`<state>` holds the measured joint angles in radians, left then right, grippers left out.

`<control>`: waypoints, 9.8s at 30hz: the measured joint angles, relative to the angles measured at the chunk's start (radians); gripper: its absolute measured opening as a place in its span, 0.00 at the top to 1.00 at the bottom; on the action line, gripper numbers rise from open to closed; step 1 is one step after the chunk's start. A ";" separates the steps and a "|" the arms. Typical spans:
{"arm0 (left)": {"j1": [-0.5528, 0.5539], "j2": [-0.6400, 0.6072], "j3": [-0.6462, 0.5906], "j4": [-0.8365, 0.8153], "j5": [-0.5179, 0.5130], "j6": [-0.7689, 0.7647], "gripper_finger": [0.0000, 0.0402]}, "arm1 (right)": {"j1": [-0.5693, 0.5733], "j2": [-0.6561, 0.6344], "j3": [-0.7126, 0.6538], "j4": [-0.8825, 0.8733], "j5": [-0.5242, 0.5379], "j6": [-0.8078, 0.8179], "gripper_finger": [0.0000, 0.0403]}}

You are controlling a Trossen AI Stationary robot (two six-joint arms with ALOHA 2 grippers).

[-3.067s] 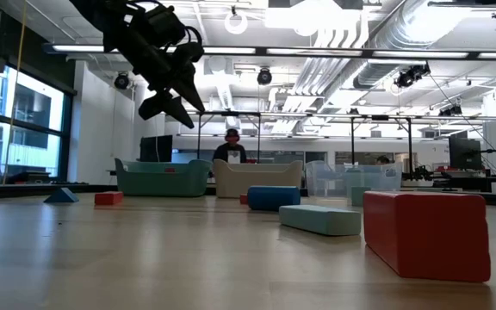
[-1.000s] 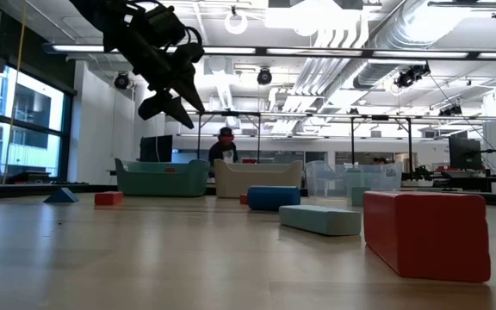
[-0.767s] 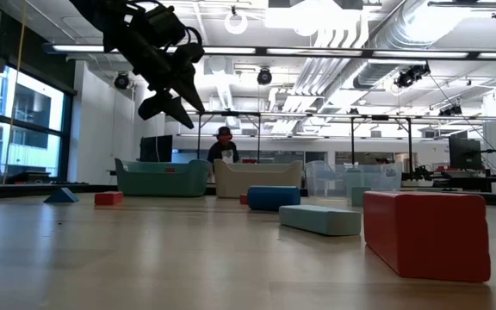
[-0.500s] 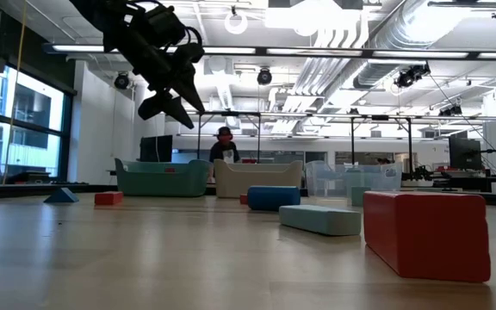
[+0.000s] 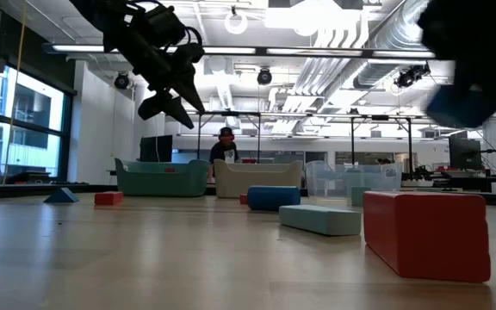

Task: Sort & place blocks by color
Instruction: Put the blue block into the gray bin

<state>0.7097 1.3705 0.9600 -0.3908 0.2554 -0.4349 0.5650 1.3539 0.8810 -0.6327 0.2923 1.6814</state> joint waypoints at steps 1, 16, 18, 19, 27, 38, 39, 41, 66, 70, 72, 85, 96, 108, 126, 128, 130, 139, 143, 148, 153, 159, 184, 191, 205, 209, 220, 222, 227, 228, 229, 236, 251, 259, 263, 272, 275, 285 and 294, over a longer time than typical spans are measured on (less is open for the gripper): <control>0.000 0.000 0.000 0.000 0.000 0.005 0.66 | -0.030 -0.013 0.000 0.009 0.005 -0.045 0.73; 0.000 0.000 0.000 0.002 0.001 0.009 0.66 | -0.511 -0.054 0.000 0.262 -0.115 -0.639 0.73; 0.000 0.000 0.000 0.008 0.000 0.009 0.66 | -0.570 -0.054 0.000 0.306 -0.143 -0.693 0.73; 0.000 0.000 0.000 0.014 0.001 0.009 0.66 | -0.598 -0.054 0.000 0.324 -0.159 -0.718 0.73; 0.000 0.000 0.000 0.075 0.002 -0.007 0.66 | -0.785 -0.053 0.000 0.482 -0.198 -0.856 0.73; 0.000 0.000 0.000 0.154 0.001 0.038 0.66 | -0.942 -0.053 0.000 0.777 -0.153 -1.050 0.73; 0.000 0.000 0.000 0.161 0.001 0.048 0.66 | -0.951 -0.053 0.000 0.800 -0.144 -1.065 0.73; 0.000 0.000 0.000 0.172 0.000 0.068 0.66 | -0.970 -0.053 0.000 0.840 -0.137 -1.094 0.73; 0.000 0.000 0.000 0.216 0.000 0.106 0.66 | -1.125 0.304 0.581 0.256 -0.239 -1.376 0.73; 0.000 0.000 0.000 0.216 0.000 0.106 0.66 | -1.127 0.403 0.665 0.126 -0.246 -1.377 0.73; 0.000 0.000 0.000 0.216 0.000 0.106 0.66 | -1.127 0.445 0.697 0.084 -0.258 -1.376 0.73; 0.000 0.000 0.000 0.216 0.000 0.106 0.66 | -1.128 0.598 0.738 -0.031 -0.294 -1.373 0.73; 0.000 0.000 0.000 0.216 0.000 0.106 0.66 | -1.127 0.685 0.738 -0.099 -0.310 -1.368 0.73; 0.000 0.000 0.000 0.216 0.000 0.106 0.66 | -1.135 0.693 0.738 -0.115 -0.332 -1.368 0.72; 0.000 0.000 0.000 0.208 0.000 0.107 0.66 | -1.134 0.704 0.738 -0.091 -0.322 -1.382 0.57; 0.000 0.000 0.000 0.208 0.000 0.115 0.66 | -1.133 0.704 0.741 -0.088 -0.324 -1.386 0.54; 0.000 0.000 0.000 0.207 0.000 0.122 0.66 | -1.133 0.704 0.749 -0.088 -0.326 -1.380 0.51; 0.000 0.000 0.000 0.200 0.000 0.124 0.66 | -1.130 0.703 0.876 -0.203 -0.328 -1.372 0.48; 0.000 0.000 0.000 0.200 0.000 0.124 0.66 | -1.113 0.702 0.954 -0.325 -0.319 -1.398 0.48; 0.000 0.000 0.000 0.200 0.000 0.124 0.66 | -1.070 0.701 0.998 -0.409 -0.319 -1.447 0.48; 0.002 0.000 0.000 0.194 0.000 0.125 0.66 | -1.012 0.701 0.997 -0.508 -0.249 -1.448 0.48; 0.004 0.000 0.000 0.156 -0.002 0.158 0.66 | -0.945 0.698 0.996 -0.633 -0.129 -1.428 0.48; -0.054 0.000 0.000 0.092 0.052 0.172 0.48 | -0.871 0.433 0.995 -0.723 0.044 -1.233 0.48; -0.137 0.000 0.000 0.150 0.068 0.310 0.48 | -0.871 0.358 0.995 -0.715 0.070 -1.208 0.48; -0.303 0.032 0.000 0.322 0.067 0.525 0.48 | -0.873 0.267 0.995 -0.684 0.073 -1.220 0.48; -0.349 0.069 -0.001 0.384 0.064 0.519 0.48 | -0.873 0.258 0.995 -0.681 0.070 -1.242 0.48; -0.436 0.201 0.000 0.459 0.047 0.543 0.48 | -0.873 0.258 0.995 -0.679 0.073 -1.245 0.48; -0.451 0.225 0.000 0.471 0.046 0.571 0.48 | -0.873 0.258 0.995 -0.679 0.073 -1.245 0.48; -0.478 0.287 0.000 0.469 0.044 0.620 0.48 | -0.873 0.258 0.995 -0.679 0.074 -1.245 0.48; -0.484 0.302 0.000 0.469 0.044 0.622 0.48 | -0.873 0.258 0.995 -0.679 0.074 -1.245 0.48; -0.489 0.317 0.000 0.468 0.044 0.622 0.48 | -0.873 0.258 0.995 -0.679 0.074 -1.245 0.48; -0.518 0.418 0.000 0.474 0.007 0.637 0.48 | -0.873 0.258 0.995 -0.679 0.074 -1.245 0.48; -0.541 0.471 0.000 0.509 -0.081 0.745 0.49 | -0.873 0.258 0.995 -0.678 0.075 -1.245 0.48; -0.541 0.516 0.000 0.493 -0.114 0.752 0.49 | -0.873 0.258 0.995 -0.678 0.075 -1.245 0.48; -0.541 0.518 0.000 0.500 -0.122 0.752 0.49 | -0.873 0.258 0.995 -0.678 0.074 -1.245 0.48; -0.541 0.539 -0.001 0.501 -0.120 0.752 0.49 | -0.873 0.258 0.995 -0.678 0.073 -1.244 0.48; -0.547 0.556 0.012 0.512 -0.119 0.747 0.49 | -0.873 0.258 0.995 -0.678 0.073 -1.241 0.48; -0.554 0.568 0.054 0.486 -0.120 0.752 0.53 | -0.873 0.258 0.995 -0.678 0.071 -1.236 0.48; -0.552 0.568 0.054 0.415 -0.113 0.753 0.71 | -0.873 0.258 0.995 -0.678 0.071 -1.236 0.48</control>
<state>0.1577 1.9385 1.0142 0.0245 0.1425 0.3179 -0.3077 1.6123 1.8763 -1.3109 0.3634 0.4450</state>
